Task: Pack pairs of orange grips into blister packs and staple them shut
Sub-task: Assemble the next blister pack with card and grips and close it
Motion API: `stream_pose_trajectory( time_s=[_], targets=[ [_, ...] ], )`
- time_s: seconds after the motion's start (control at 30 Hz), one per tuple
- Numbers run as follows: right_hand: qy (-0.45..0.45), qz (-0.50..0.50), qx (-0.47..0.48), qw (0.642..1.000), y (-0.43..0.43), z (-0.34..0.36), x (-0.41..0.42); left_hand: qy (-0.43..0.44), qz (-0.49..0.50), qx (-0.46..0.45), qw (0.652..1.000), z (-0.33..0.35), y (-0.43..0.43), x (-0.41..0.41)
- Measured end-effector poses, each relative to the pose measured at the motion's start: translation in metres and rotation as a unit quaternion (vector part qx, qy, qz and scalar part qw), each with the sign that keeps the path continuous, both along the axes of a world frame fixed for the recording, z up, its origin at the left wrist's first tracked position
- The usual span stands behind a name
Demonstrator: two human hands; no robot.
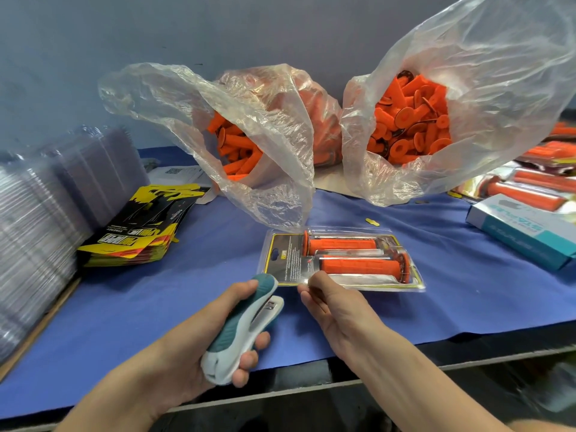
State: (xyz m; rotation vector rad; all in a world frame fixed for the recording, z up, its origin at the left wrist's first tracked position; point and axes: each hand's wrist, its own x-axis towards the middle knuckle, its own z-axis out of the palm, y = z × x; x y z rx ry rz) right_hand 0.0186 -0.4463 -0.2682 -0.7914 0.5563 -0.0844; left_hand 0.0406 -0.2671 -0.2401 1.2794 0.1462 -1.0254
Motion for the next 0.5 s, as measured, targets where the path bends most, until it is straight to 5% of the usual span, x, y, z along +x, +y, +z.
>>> stream_pose_trajectory(
  time_s=[0.13, 0.5],
  targets=[
    [-0.014, -0.013, -0.013, 1.0, 0.003, 0.0, 0.0, -0.068, 0.017, -0.007, 0.998, -0.005, -0.015, -0.011],
    [-0.013, 0.002, -0.054, 0.998, 0.009, 0.0, -0.003, -0.076, 0.049, -0.042, 0.995, -0.01, -0.031, -0.007]
  ],
)
